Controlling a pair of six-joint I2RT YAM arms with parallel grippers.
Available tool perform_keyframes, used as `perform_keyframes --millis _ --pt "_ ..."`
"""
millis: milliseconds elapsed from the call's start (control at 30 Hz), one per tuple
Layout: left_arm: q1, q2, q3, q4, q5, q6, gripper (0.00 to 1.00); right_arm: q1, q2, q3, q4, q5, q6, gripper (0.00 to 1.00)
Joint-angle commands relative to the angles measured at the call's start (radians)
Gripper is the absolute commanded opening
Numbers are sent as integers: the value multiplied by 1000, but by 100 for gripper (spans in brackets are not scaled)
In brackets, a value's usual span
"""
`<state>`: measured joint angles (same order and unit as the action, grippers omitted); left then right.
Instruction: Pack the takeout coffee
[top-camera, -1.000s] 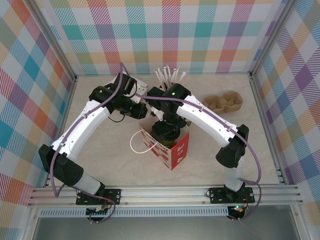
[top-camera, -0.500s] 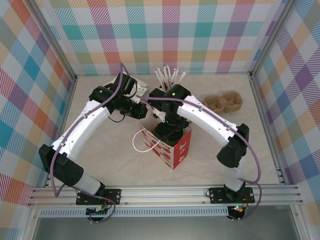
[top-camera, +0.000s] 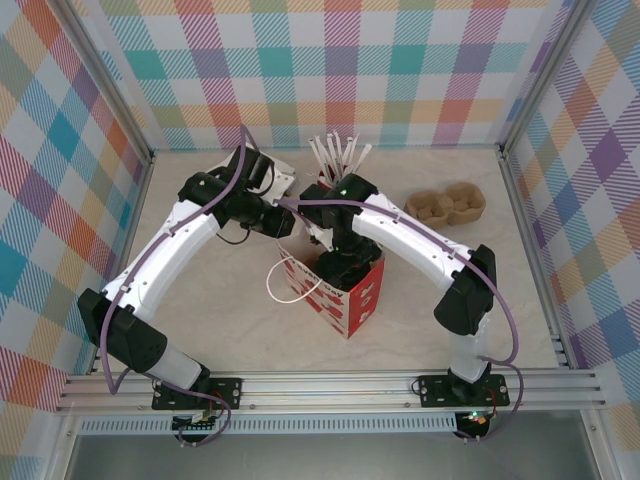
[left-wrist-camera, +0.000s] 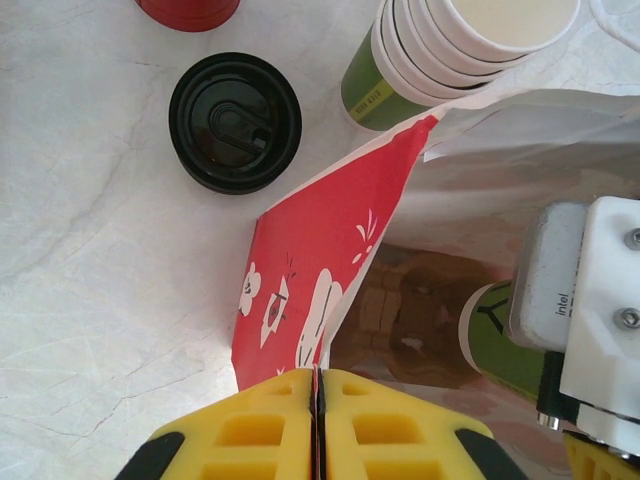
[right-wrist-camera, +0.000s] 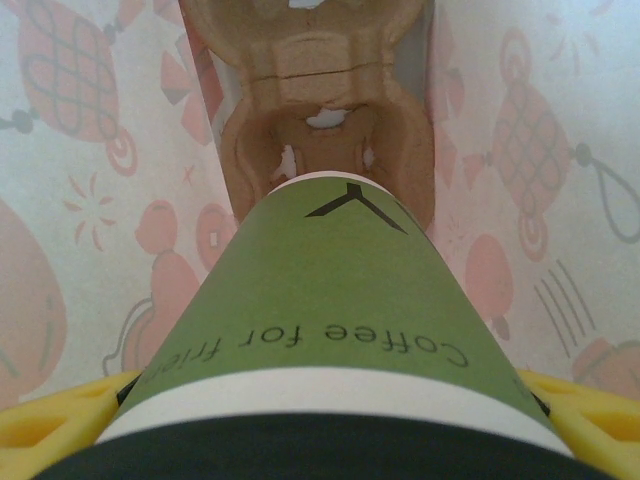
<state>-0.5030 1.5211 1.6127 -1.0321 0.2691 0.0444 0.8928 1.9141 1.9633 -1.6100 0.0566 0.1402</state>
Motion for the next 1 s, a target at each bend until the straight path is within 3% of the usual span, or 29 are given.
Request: perform_keyframes --millis 0,967 --pt "-6 -6 -7 3 10 5 11 -11 -21 -11 -71 0 -17 67" --pt "-6 2 9 0 14 4 11 -19 0 -113 48 -8 -30 67"
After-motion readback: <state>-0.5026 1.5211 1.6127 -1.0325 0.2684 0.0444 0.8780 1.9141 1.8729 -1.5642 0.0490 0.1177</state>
